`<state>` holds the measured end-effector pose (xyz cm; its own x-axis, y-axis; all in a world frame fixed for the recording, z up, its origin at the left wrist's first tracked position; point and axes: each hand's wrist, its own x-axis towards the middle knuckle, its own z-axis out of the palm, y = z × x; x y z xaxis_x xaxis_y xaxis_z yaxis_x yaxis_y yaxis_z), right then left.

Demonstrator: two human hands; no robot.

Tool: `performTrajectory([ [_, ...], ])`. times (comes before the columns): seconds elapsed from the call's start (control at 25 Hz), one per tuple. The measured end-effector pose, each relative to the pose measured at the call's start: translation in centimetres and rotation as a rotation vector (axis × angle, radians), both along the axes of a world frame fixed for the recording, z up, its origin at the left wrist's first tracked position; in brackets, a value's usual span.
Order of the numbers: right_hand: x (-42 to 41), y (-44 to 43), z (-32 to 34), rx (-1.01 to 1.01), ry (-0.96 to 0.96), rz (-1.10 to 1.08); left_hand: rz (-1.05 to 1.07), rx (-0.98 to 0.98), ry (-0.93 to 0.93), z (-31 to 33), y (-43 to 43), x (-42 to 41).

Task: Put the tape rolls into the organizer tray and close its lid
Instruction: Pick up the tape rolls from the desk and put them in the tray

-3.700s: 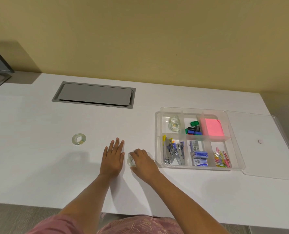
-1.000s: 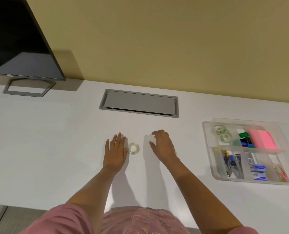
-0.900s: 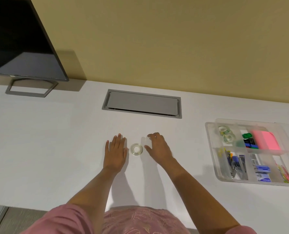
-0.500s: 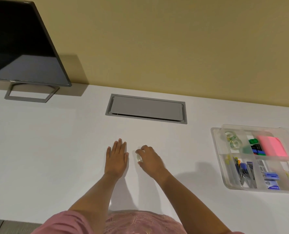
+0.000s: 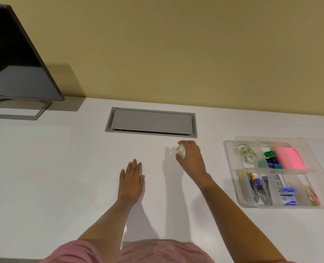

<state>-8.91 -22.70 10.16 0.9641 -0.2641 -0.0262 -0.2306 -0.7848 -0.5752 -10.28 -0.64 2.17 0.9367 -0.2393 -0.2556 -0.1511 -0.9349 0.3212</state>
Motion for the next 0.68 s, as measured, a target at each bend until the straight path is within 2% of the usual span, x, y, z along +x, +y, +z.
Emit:
performTrajectory([
  [0.44, -4.9, -18.2, 1.3, -0.055, 0.014, -0.279, -0.056, 0.037, 0.008, 0.7, -12.1, -3.4],
  [0.68, -6.5, -23.7, -0.1, -0.174, 0.15, -0.167, -0.068, 0.015, -0.004, 0.7, -19.3, -4.9],
])
